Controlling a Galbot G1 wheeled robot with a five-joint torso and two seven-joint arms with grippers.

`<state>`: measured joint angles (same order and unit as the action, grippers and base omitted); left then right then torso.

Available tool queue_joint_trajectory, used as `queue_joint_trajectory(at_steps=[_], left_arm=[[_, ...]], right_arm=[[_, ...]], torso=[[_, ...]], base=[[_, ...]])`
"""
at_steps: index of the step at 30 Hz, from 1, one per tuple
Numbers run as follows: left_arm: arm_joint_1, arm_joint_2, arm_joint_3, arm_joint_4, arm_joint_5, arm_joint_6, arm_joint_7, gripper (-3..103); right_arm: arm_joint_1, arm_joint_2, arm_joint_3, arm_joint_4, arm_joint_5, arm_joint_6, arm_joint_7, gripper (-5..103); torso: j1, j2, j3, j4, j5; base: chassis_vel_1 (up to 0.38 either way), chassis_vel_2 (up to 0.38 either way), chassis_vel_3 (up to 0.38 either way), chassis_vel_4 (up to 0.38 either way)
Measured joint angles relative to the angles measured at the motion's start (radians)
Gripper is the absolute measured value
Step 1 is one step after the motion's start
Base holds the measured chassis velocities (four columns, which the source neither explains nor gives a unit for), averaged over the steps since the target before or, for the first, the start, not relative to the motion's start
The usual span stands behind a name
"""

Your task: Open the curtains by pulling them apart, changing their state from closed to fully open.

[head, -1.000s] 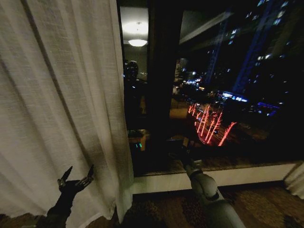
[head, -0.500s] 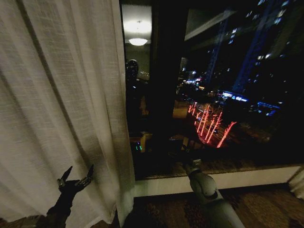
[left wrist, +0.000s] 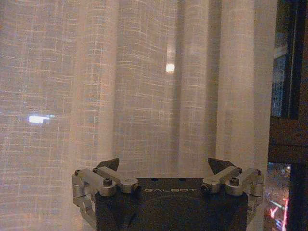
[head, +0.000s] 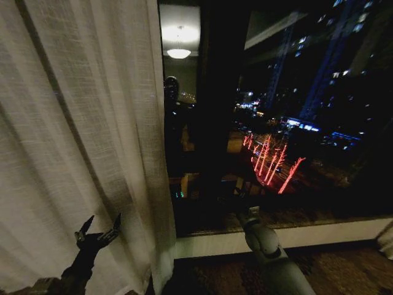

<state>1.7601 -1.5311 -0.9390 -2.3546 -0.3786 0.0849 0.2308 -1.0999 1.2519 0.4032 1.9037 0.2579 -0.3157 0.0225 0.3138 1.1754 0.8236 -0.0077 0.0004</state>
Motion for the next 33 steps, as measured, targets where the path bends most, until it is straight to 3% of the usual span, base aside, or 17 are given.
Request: queue_joint_trajectory(at_steps=[12,18,25,33], left_arm=[[-0.007,0.024,0.042,0.015,0.039,0.011,0.028,100],[-0.016,0.057,0.104,0.022,0.079,0.042,0.040,100],[-0.133,0.136,0.233,0.078,0.113,0.107,-0.040,100],[-0.240,0.178,0.361,0.143,0.135,0.147,-0.119,100]], right_arm=[[-0.005,0.009,-0.006,-0.001,0.001,0.000,0.002,100],[-0.008,0.009,-0.006,-0.002,0.000,0.000,0.002,100],[-0.015,0.013,0.001,-0.002,-0.004,0.000,0.007,100],[-0.019,-0.001,0.027,0.009,-0.004,0.002,0.031,100]], torso=[[0.000,0.000,0.000,0.0000,0.0000],[0.000,0.000,0.000,0.0001,0.0001],[0.000,0.000,0.000,0.0000,0.0001],[0.000,0.000,0.000,-0.0001,0.0000]], base=[[-0.006,0.034,0.012,-0.034],[0.000,0.000,0.000,0.000],[0.000,0.000,0.000,0.000],[0.000,0.000,0.000,0.000]])
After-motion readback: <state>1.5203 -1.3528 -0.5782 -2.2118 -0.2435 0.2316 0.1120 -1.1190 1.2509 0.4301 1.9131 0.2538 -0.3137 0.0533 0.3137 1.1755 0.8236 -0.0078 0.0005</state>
